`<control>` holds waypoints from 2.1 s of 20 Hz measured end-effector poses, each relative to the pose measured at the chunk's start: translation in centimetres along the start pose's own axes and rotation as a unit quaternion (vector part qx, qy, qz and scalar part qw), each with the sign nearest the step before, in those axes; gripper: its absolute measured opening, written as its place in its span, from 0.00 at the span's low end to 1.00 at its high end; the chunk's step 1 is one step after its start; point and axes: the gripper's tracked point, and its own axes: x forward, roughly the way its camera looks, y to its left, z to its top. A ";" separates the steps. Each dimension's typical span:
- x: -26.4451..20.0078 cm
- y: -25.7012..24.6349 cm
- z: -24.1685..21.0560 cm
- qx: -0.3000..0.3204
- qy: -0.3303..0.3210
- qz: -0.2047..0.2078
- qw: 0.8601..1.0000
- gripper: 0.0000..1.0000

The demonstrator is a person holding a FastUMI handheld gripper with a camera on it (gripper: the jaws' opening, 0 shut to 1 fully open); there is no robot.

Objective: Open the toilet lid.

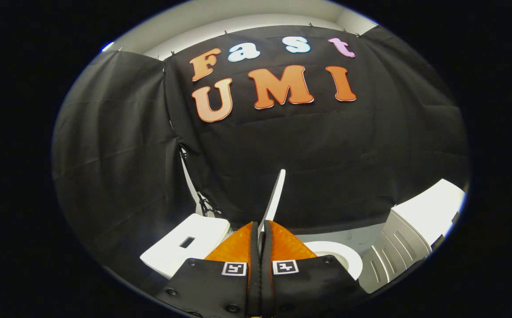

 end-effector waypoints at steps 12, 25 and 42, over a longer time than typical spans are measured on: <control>1.2 12.3 0.3 -0.039 -0.019 0.051 0.998 0.08; 3.5 23.2 -2.6 -0.078 0.006 0.106 0.991 0.08; 3.3 27.0 -5.2 -0.107 0.025 0.116 0.987 0.20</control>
